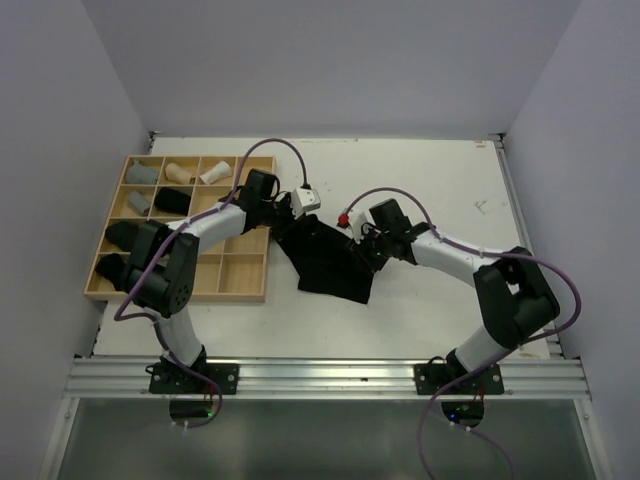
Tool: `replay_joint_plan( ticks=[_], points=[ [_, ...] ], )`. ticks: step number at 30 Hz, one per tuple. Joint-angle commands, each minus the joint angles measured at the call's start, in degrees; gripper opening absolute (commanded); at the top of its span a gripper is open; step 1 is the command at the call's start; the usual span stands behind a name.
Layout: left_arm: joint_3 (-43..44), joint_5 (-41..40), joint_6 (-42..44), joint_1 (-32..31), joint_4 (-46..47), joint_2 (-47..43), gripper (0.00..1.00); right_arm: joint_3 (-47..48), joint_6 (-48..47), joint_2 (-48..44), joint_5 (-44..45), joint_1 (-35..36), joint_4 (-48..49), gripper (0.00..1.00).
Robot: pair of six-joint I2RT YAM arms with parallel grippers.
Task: Roll the underwear
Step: Flatten the underwear
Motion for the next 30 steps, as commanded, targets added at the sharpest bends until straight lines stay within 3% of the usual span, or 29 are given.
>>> replay_joint_plan(
  ticks=[1,5,8,9,11,13,25,30],
  points=[
    [2.53,1.40,-0.58,0.62,0.19,0.40,0.02,2.11,-0.54,1.41,1.88,0.04,1.92,0.35],
    [2.62,1.48,-0.66,0.79,0.10,0.40,0.02,2.82,1.39,2.56,4.44,-0.13,2.27,0.21],
    [2.18,1.57,-0.66,1.06,0.01,0.14,0.02,2.64,3.41,1.24,4.35,-0.57,2.80,0.20],
    [1.92,1.66,-0.75,1.06,0.01,0.05,0.02,2.64,4.29,0.89,4.26,-1.10,3.23,0.22],
    [1.57,1.83,-0.66,1.23,0.01,-0.21,0.02,3.08,5.69,0.36,3.04,-1.80,3.15,0.35],
    [1.21,2.10,-0.49,1.23,0.10,-0.39,0.02,3.34,6.57,0.45,2.25,-2.16,3.06,0.41],
    [1.30,2.10,-0.40,1.23,0.01,-0.30,0.02,4.31,9.57,2.29,0.83,-4.62,3.15,0.36],
    [1.30,2.27,-0.31,1.23,0.01,-0.12,0.02,5.71,10.27,3.52,-0.22,-4.88,2.36,0.48]
  ],
)
